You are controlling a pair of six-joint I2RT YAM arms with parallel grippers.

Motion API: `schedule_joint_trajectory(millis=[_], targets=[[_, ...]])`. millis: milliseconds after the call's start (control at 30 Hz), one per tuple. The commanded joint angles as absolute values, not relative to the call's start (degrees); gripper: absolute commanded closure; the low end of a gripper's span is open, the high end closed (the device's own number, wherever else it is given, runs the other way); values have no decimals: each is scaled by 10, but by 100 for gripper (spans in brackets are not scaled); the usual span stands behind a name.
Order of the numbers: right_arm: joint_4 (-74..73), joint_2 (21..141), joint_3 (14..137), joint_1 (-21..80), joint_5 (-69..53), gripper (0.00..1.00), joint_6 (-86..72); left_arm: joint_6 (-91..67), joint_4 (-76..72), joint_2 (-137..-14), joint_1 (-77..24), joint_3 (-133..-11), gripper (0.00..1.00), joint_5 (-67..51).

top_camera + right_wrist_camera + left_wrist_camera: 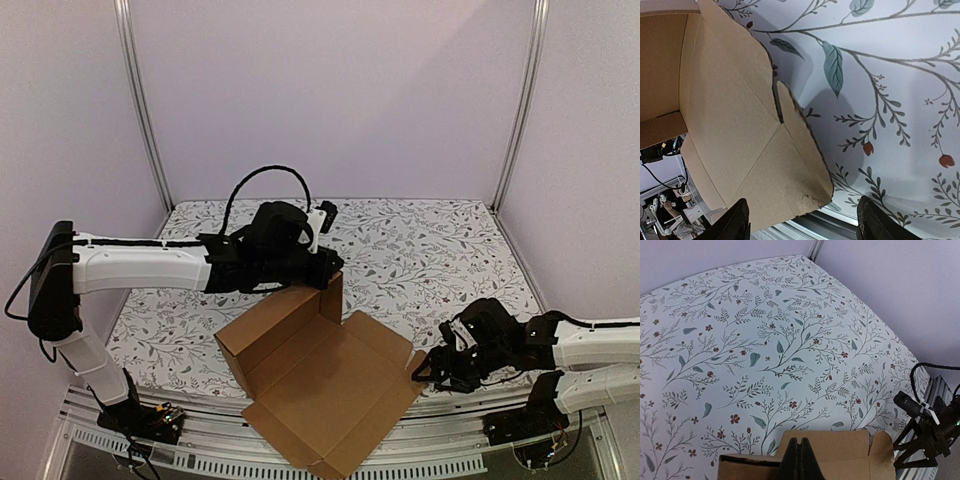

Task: Fold the paper box

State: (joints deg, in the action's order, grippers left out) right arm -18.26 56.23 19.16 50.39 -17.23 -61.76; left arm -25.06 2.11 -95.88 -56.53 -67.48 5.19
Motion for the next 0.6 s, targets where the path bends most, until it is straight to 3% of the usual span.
schedule_joint_trajectory(millis=[0,567], targets=[[-120,587,191,518,-161,29,-636,-250,94,-977,-570,-642,100,50],[-61,554,171,543,-95,46,-650,-251,91,-974,-570,-634,100,55]])
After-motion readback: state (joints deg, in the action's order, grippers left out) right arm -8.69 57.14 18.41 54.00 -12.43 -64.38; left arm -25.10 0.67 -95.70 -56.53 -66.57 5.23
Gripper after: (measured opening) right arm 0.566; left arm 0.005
